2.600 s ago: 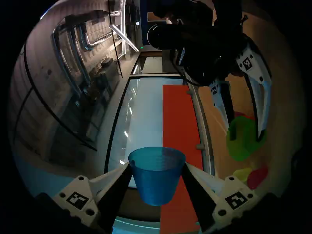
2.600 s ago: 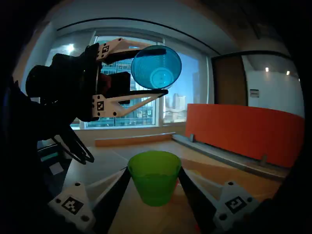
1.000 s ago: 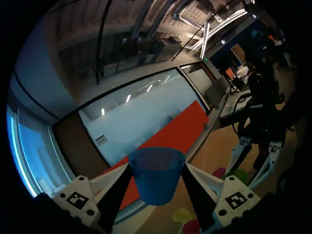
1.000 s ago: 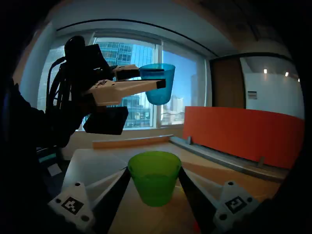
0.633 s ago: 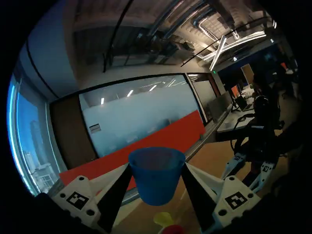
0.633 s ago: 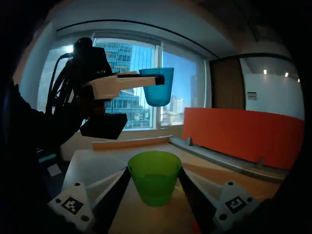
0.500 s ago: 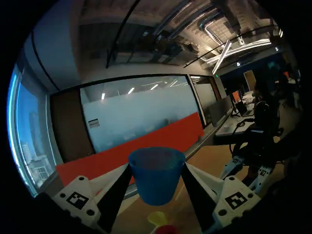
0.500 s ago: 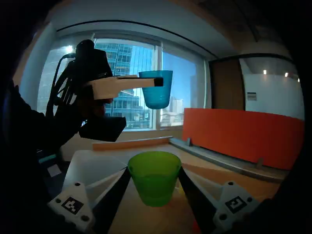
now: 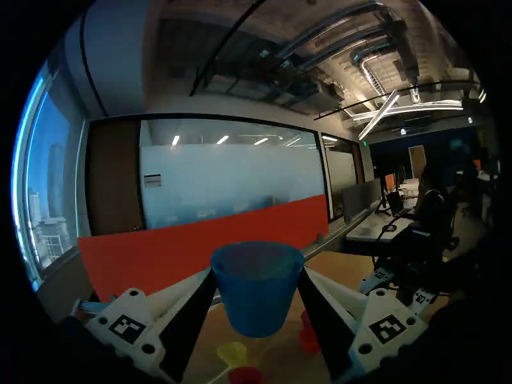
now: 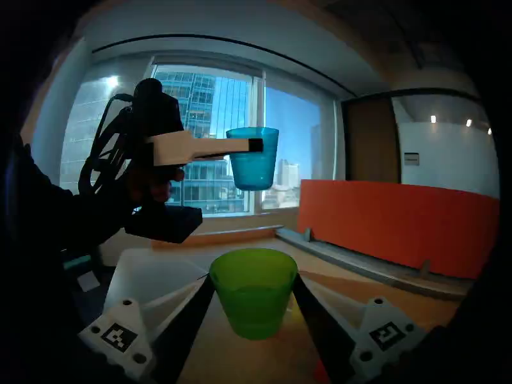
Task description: Pour water
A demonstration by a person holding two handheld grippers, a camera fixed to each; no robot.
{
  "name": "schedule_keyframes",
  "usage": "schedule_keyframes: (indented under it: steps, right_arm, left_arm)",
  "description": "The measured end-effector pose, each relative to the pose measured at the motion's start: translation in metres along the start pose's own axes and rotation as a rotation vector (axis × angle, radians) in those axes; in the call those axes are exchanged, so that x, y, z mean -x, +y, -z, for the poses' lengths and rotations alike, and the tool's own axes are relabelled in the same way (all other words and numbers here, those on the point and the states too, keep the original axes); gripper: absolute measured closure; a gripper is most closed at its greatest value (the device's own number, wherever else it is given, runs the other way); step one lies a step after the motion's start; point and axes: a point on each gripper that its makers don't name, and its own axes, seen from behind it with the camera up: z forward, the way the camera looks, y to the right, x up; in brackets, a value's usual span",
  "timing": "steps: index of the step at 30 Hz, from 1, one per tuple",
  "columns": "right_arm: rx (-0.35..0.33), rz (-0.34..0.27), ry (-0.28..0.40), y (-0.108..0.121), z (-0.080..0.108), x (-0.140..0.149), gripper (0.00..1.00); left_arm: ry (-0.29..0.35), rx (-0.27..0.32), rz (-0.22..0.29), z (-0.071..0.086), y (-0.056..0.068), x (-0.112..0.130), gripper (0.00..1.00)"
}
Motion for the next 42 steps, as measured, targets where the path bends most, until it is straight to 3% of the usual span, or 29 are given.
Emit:
schedule_keyframes:
  steps: [11, 20, 42]
  right_arm:
    - [-0.002, -0.001, 0.000, -0.003, 0.000, -0.002, 0.10]
    - [0.006, -0.008, -0.003, 0.000, 0.003, -0.002, 0.10]
    - [0.074, -0.038, -0.042, 0.024, 0.033, 0.010, 0.10]
  left_arm:
    - [0.011, -0.001, 0.030, 0.001, -0.006, 0.001, 0.15]
    - [0.003, 0.007, 0.023, 0.006, -0.005, 0.008, 0.16]
    - [-0.084, 0.048, 0.049, 0.014, 0.011, 0.068, 0.16]
